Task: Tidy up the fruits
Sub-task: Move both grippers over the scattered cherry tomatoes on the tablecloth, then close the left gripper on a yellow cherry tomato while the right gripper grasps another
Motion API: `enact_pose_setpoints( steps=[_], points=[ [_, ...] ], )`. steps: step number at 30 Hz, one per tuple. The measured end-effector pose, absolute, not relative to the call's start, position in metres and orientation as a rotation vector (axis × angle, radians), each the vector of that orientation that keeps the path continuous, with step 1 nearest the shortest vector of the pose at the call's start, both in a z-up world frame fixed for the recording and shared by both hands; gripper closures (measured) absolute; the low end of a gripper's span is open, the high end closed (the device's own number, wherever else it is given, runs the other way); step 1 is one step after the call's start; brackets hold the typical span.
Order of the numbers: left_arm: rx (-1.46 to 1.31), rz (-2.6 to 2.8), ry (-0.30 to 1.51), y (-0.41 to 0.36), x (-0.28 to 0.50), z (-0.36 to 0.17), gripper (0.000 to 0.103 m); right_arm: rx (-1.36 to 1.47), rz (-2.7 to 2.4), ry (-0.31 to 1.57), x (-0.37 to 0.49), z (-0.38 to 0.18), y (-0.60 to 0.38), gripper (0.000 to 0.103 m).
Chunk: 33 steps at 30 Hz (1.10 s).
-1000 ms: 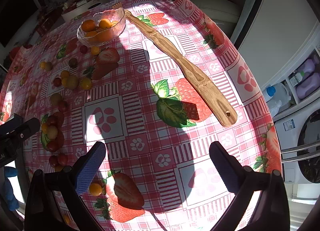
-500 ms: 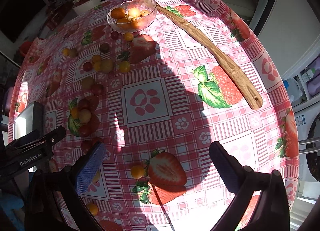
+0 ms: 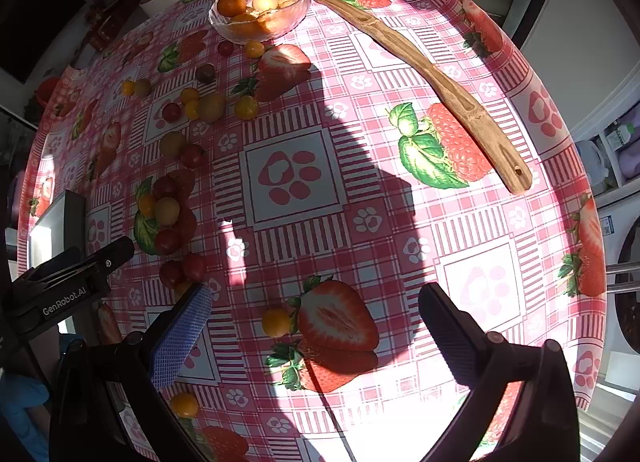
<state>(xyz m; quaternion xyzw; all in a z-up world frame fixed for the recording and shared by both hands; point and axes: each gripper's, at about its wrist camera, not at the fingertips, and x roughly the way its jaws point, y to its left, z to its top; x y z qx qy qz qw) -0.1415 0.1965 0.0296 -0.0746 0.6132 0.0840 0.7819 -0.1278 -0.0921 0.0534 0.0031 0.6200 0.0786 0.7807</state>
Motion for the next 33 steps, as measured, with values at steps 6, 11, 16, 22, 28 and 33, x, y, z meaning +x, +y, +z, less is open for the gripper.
enact_pose_setpoints(
  steps=[6,11,16,22,28,33],
  points=[
    [-0.152,0.186,1.328,0.199,-0.137,0.024,0.0,0.001,0.175,1.349,-0.126,0.051,-0.089,0.0],
    [-0.142,0.194,1.326,0.198,-0.133,0.021,0.0,-0.003,0.178,1.357,-0.124,0.048,-0.086,0.0],
    [-0.12,0.199,1.325,0.201,-0.13,0.015,0.0,-0.006,0.189,1.363,-0.123,0.045,-0.084,0.0],
    [-0.1,0.173,1.323,0.203,-0.122,0.007,0.0,-0.014,0.196,1.373,-0.127,0.037,-0.08,0.0],
    [-0.053,0.128,1.294,0.192,-0.116,0.003,0.0,-0.042,0.197,1.384,-0.136,0.027,-0.079,0.0],
    [-0.036,0.097,1.282,0.184,-0.11,0.002,0.0,-0.063,0.212,1.391,-0.144,0.021,-0.077,0.003]
  ],
)
